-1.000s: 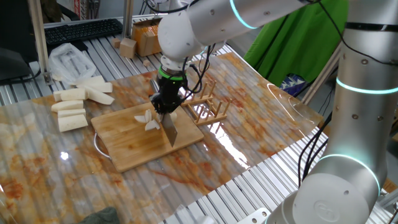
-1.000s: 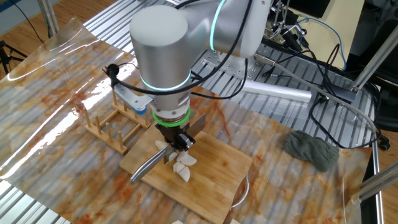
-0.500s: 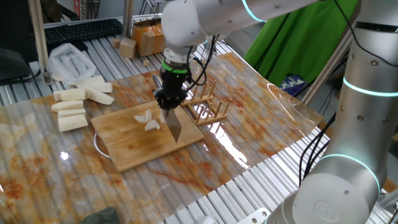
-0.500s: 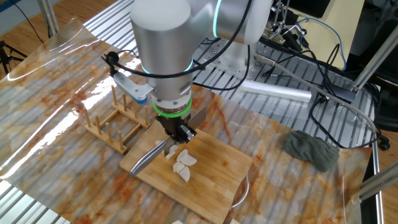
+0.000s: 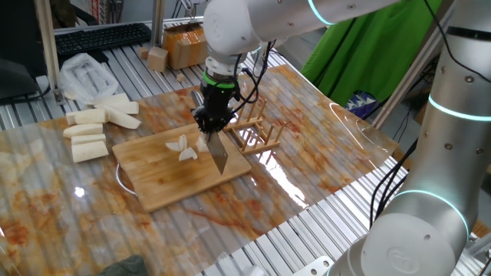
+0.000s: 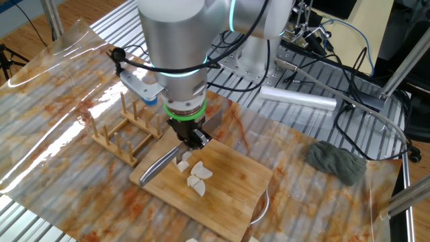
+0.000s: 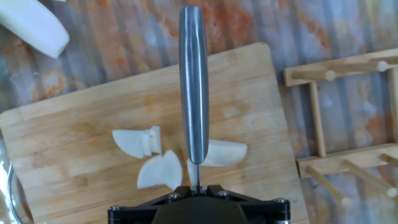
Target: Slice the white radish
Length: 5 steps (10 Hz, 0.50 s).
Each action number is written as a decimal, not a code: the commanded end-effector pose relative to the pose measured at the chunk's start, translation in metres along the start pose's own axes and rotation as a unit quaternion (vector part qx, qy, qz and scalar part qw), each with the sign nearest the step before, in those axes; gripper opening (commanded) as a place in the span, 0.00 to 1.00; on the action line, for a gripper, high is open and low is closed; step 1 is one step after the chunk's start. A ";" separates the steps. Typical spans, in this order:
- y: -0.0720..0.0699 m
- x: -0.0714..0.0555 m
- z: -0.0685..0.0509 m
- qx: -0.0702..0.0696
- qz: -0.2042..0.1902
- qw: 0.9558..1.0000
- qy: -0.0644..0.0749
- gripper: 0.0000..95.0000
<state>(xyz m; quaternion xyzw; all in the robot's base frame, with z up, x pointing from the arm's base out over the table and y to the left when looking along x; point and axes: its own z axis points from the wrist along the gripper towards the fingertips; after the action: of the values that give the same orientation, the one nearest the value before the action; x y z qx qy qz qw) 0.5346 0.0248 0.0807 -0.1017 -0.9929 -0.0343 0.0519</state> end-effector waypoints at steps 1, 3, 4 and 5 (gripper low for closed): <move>0.000 0.000 -0.001 0.000 -0.001 1.000 0.000 0.00; -0.002 -0.001 0.000 0.000 -0.003 1.000 0.001 0.00; -0.004 -0.001 0.001 -0.001 -0.005 1.000 0.001 0.00; -0.004 -0.002 0.003 -0.001 -0.005 1.000 0.001 0.00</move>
<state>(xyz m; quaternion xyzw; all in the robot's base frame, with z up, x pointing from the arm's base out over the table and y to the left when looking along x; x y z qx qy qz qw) 0.5347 0.0211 0.0771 -0.0961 -0.9933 -0.0366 0.0521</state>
